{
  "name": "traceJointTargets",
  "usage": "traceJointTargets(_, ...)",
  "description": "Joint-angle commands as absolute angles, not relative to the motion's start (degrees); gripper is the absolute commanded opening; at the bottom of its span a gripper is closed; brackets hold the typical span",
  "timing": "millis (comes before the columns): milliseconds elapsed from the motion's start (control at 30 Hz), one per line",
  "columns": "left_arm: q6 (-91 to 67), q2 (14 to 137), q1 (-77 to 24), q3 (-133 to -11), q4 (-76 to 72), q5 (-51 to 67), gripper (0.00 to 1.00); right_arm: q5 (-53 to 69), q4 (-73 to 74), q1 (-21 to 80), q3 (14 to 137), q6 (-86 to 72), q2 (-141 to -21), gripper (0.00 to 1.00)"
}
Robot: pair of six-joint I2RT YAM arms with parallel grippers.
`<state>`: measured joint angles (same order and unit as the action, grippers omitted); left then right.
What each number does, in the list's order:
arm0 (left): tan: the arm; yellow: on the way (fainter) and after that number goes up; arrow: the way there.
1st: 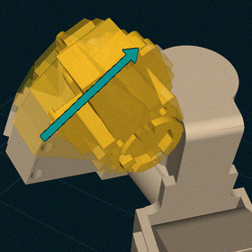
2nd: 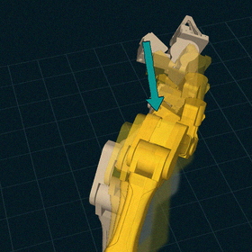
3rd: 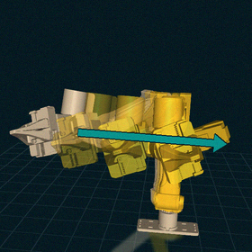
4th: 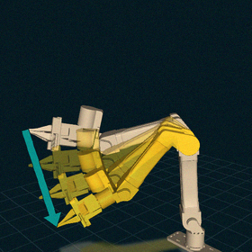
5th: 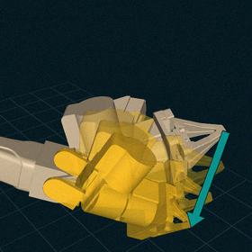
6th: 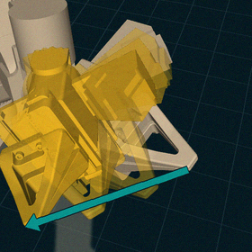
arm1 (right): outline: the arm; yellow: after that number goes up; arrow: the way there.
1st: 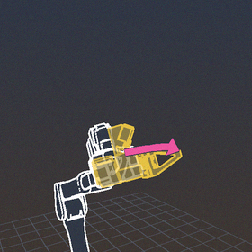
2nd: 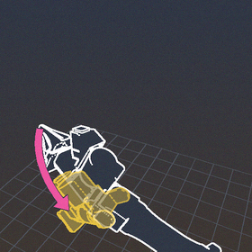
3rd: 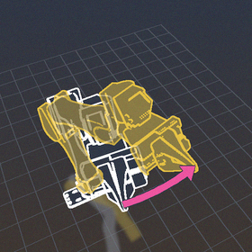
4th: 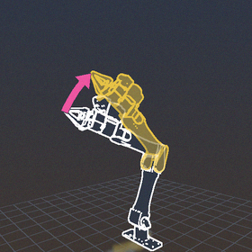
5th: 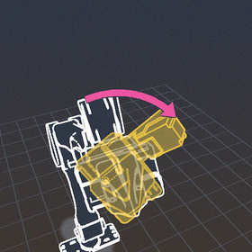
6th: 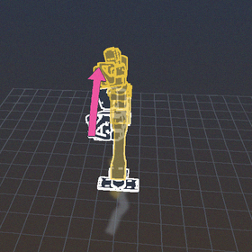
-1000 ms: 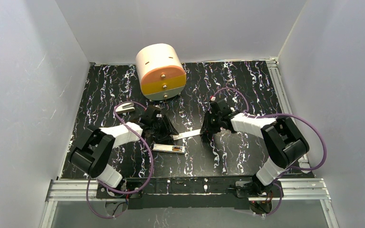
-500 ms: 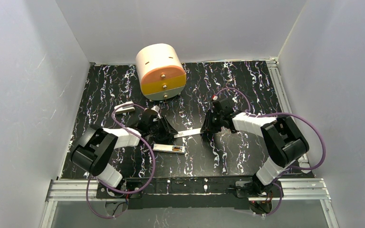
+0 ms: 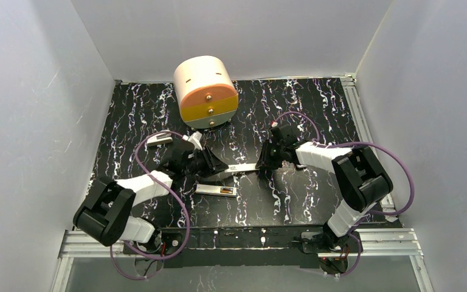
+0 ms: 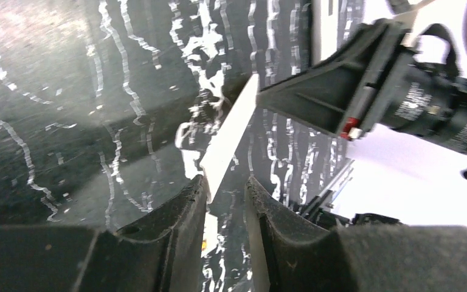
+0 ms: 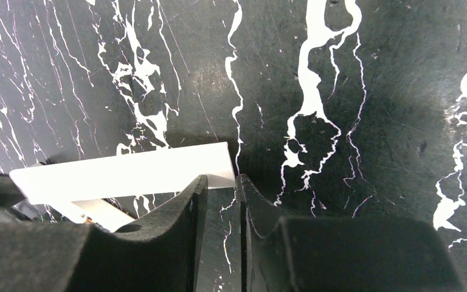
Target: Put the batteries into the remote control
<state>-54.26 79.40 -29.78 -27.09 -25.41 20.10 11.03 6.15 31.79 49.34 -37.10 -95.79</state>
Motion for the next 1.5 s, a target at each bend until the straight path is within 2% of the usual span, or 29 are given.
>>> traceJointTargets(0, -55.83, 78.23, -30.15, -27.86, -29.27, 25.91, 0.28, 12.34, 9.64, 33.40, 48.69, -36.48, -98.79, 0.33)
traceJointTargets(267, -58.03, 84.29, -30.15, -29.98, -33.74, 29.60, 0.29, 14.91, 8.40, 33.48, 48.87, -36.65, -98.35, 0.35)
traceJointTargets(433, -59.06, 83.69, -30.08, -30.08, -34.10, 26.22, 0.25, 14.68, 8.70, 33.57, 48.71, -36.69, -98.44, 0.35)
traceJointTargets(533, -58.98, 82.99, -29.91, -29.64, -34.15, 25.54, 0.20, 14.41, 8.69, 33.57, 48.53, -36.65, -98.07, 0.35)
traceJointTargets(667, -58.52, 83.54, -29.44, -29.81, -34.15, 26.97, 0.02, 14.46, 7.50, 33.59, 48.08, -36.77, -96.55, 0.38)
traceJointTargets(800, -57.50, 84.37, -28.15, -30.91, -33.84, 31.41, 0.00, 14.93, 4.71, 33.49, 46.58, -38.28, -93.19, 0.44)
traceJointTargets(1033, -53.58, 84.67, -20.72, -37.70, -25.27, 50.74, 0.00, 17.87, -5.19, 31.74, 41.97, -44.12, -82.69, 0.74)
traceJointTargets(1167, -56.15, 84.49, -18.72, -41.12, -24.61, 59.60, 0.00, 24.22, -19.11, 30.42, 36.14, -52.44, -77.14, 0.79)
traceJointTargets(1333, -58.45, 81.41, -16.64, -43.60, -24.54, 67.12, 0.00, 29.79, -35.17, 30.23, 31.22, -61.62, -72.29, 0.76)
traceJointTargets(1467, -58.24, 79.15, -16.05, -45.43, -24.50, 71.39, 0.00, 32.32, -43.11, 30.16, 29.16, -66.50, -70.05, 0.55)
